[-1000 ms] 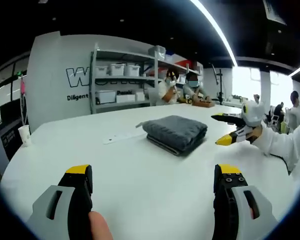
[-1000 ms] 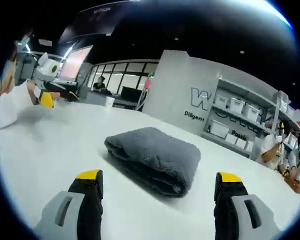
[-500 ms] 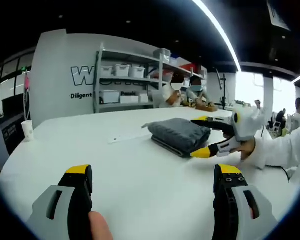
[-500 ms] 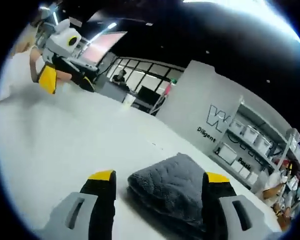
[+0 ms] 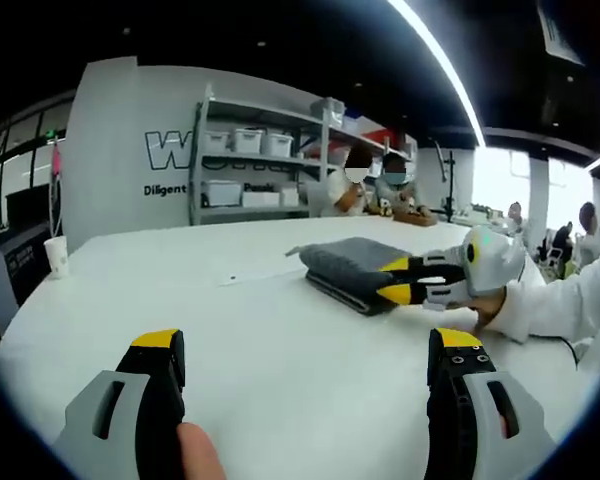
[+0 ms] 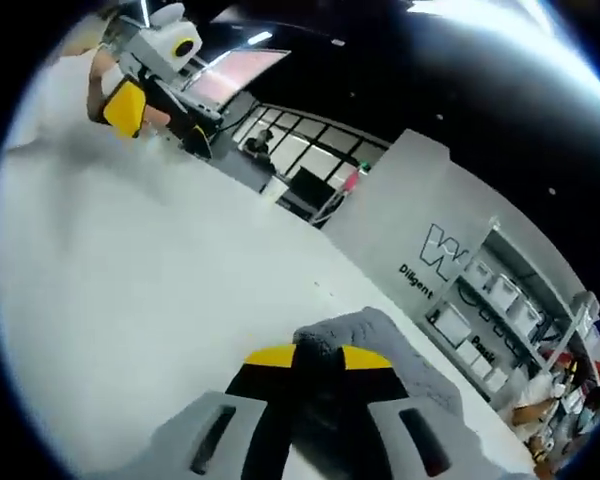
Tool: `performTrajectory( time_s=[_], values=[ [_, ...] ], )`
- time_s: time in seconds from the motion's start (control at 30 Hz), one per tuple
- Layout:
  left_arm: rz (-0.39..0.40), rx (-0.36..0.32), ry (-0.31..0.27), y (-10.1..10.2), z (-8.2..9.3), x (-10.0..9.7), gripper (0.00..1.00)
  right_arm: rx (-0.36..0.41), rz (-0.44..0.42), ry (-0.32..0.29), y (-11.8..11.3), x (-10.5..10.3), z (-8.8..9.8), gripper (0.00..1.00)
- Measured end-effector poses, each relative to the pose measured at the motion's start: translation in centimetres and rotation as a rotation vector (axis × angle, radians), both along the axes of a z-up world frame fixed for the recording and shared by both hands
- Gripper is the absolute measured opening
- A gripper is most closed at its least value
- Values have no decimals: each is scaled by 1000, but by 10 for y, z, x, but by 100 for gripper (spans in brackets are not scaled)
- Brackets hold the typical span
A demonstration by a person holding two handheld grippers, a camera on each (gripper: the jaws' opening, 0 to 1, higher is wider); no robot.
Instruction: Open the folded towel by lifting each exposed corner and separating the folded layers until the towel lies flat within the target outline without major curled edges
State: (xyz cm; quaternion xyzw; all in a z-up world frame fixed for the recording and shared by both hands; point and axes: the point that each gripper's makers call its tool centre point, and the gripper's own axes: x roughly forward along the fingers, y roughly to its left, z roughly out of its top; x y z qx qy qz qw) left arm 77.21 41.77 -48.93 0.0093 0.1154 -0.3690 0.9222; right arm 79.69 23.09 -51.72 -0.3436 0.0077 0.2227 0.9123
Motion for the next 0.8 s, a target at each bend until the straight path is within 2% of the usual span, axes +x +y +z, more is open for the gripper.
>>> performTrajectory(
  time_s=[0.07, 0.2, 0.43, 0.6, 0.67, 0.7, 0.8],
  values=[
    [0, -1, 5, 0, -1, 0, 100, 11, 3, -6, -3, 0, 3, 6],
    [-5, 1, 11, -2, -4, 1, 100, 77, -20, -68, -20, 2, 23, 4],
    [0, 10, 24, 0, -8, 4, 100, 214, -80, -146, -65, 3, 53, 3],
    [-2, 16, 30, -1, -10, 5, 100, 278, -126, -176, -97, 2, 64, 2],
    [-3, 20, 31, -1, -11, 4, 100, 280, -130, -177, -100, 3, 65, 2],
    [-4, 21, 31, -2, -12, 4, 100, 300, -159, -191, -117, 2, 69, 2],
    [-2, 24, 34, -1, -13, 4, 100, 319, -193, -212, -137, 2, 74, 2]
  ],
)
